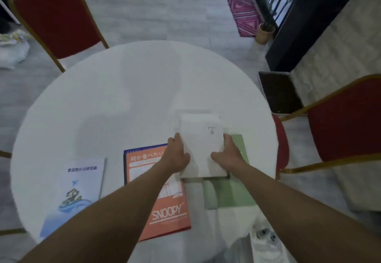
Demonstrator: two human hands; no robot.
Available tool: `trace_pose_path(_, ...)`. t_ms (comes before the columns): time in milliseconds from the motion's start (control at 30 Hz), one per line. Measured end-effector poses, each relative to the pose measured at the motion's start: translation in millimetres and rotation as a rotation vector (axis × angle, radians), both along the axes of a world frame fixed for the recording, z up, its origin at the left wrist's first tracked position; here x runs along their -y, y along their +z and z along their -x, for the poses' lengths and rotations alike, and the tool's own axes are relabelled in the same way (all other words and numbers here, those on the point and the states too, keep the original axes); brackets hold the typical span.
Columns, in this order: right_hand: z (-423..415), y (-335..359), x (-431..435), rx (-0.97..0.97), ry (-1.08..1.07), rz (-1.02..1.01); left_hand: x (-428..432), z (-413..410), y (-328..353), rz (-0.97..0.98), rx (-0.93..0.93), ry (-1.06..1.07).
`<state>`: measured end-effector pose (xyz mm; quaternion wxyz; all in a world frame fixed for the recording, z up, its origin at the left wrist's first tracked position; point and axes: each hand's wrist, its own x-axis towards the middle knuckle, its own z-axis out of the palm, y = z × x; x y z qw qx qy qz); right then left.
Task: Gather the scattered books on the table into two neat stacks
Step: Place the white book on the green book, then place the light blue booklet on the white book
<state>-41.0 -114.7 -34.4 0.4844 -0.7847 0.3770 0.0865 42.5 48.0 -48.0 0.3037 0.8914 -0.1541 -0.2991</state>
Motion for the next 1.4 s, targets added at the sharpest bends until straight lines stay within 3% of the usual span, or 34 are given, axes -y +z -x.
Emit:
trace_pose_path(367,73,-25,48,-0.282,0.026,0.272,56,81,-13,-0.240,0.007,-0.206)
trace_pose_path(867,72,-46,51,-0.331,0.210,0.320,57,80,-10,-0.277,-0.042,-0.231)
trace_pose_path(1033,59,-39,38,-0.205,0.199,0.419,35,66,-3,-0.212,0.066,-0.217)
trace_pose_path(1400,-11,-16,-50,-0.035,0.443,0.373,-70,22,17,-0.258,0.211,0.011)
